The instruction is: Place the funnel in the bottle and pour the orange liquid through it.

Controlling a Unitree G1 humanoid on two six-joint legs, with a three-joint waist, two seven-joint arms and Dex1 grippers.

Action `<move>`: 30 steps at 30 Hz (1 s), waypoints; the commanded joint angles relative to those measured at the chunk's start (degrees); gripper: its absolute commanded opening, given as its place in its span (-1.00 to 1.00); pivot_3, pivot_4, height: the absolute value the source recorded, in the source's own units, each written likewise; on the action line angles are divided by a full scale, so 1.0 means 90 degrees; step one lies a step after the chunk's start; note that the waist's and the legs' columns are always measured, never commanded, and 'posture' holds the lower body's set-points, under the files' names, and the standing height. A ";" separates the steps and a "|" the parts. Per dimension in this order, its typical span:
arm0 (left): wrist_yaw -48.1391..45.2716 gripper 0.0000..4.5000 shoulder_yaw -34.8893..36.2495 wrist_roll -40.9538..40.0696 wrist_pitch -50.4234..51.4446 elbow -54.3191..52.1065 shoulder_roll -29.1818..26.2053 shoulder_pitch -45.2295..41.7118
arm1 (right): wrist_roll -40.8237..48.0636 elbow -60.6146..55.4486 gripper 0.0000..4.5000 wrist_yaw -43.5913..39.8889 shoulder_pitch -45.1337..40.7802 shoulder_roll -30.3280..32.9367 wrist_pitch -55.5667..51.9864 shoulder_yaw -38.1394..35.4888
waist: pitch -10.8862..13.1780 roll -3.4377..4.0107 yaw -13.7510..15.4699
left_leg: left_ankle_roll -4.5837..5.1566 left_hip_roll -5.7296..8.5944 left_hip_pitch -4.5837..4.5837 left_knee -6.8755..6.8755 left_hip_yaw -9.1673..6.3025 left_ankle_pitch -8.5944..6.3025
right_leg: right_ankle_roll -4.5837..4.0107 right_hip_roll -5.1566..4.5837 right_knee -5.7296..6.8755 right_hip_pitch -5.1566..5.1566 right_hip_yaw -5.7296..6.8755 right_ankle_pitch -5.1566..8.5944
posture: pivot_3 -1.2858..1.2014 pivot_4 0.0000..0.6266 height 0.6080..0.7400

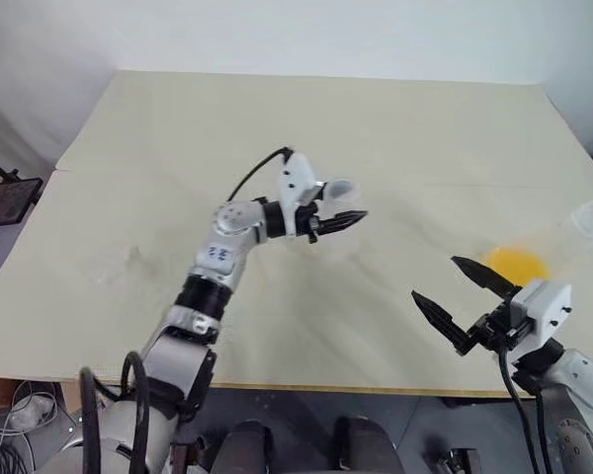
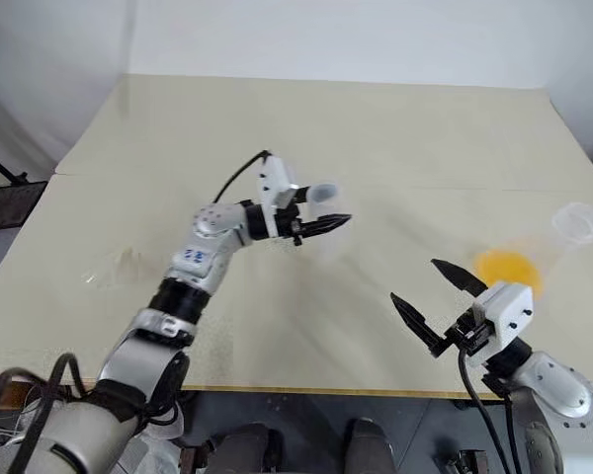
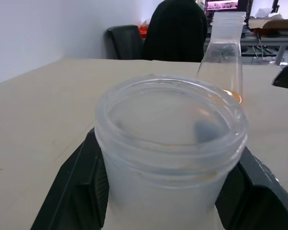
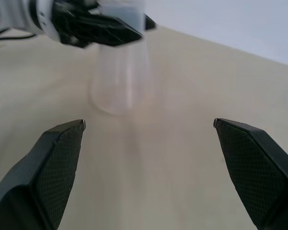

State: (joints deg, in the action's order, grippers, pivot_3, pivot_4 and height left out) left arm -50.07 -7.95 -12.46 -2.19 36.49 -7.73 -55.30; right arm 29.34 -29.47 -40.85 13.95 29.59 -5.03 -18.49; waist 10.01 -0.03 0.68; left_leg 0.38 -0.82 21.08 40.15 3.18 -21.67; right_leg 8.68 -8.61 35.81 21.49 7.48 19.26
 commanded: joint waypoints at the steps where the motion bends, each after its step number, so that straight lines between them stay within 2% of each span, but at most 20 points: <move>1: 0.0034 0.05 0.0041 0.0269 -0.0578 0.0621 0.0098 -0.0360 | -0.0023 -0.0460 1.00 0.0233 0.0096 -0.0128 0.0125 -0.0033 | 0.0000 0.0000 -0.0002 | 0.0000 0.0000 0.0000 0.0001 0.0000 0.0000 | 0.0000 0.0000 0.0001 0.0000 -0.0001 0.0000 | 0.03 -0.52 1.00; 7: -0.0261 0.05 0.0163 0.0200 -0.0514 0.0905 0.0148 -0.0433 | -0.0085 -0.0578 1.00 0.0375 0.0150 -0.0220 0.0113 0.0038 | 0.0000 0.0000 0.0072 | 0.0001 0.0002 0.0003 0.0004 -0.0002 0.0000 | 0.0000 -0.0002 0.0000 0.0000 -0.0001 0.0000 | 0.03 -0.52 1.00; 9: -0.0336 0.38 0.0240 0.0085 -0.0225 0.0856 0.0153 -0.0415 | -0.0087 -0.0548 1.00 0.0377 0.0122 -0.0220 0.0120 0.0061 | 0.0000 0.0000 0.0082 | 0.0001 0.0003 0.0005 0.0005 -0.0002 0.0000 | 0.0000 -0.0002 0.0000 0.0000 -0.0001 0.0000 | 0.03 -0.52 1.00; 13: -0.0559 0.91 0.0356 -0.0051 0.0096 0.0594 0.0129 -0.0321 | -0.0075 -0.0440 1.00 0.0340 -0.0023 -0.0194 0.0120 0.0108 | 0.0000 0.0000 0.0077 | 0.0002 0.0005 0.0006 0.0005 -0.0003 -0.0001 | 0.0000 -0.0003 0.0000 0.0000 0.0000 0.0000 | 0.03 -0.52 1.00; 14: -0.0590 0.99 0.0377 -0.0053 0.0116 0.0534 0.0108 -0.0296 | -0.0071 -0.0418 1.00 0.0324 -0.0061 -0.0186 0.0117 0.0121 | 0.0000 0.0000 0.0074 | 0.0002 0.0005 0.0005 0.0005 -0.0003 -0.0001 | 0.0000 -0.0003 0.0000 0.0000 0.0000 0.0000 | 0.03 -0.52 1.00; 30: -0.0896 0.99 0.0507 0.0059 0.0477 -0.0295 -0.0619 0.0278 | -0.0093 0.0022 1.00 -0.0001 -0.0608 -0.0151 0.0216 0.0432 | 0.0000 0.0000 0.0061 | 0.0002 0.0004 0.0004 0.0007 -0.0007 -0.0001 | 0.0000 -0.0003 0.0002 0.0000 0.0002 0.0000 | 0.03 -0.52 1.00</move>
State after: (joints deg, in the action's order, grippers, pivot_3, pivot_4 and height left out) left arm -57.85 -3.73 -12.01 2.71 36.47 -12.54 -53.10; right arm 28.23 -28.68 -40.11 9.06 28.12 -4.89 -14.45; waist 10.01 -0.03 1.23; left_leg 0.40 -0.79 21.11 40.21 3.11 -21.68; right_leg 8.68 -8.64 35.83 21.48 7.49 19.26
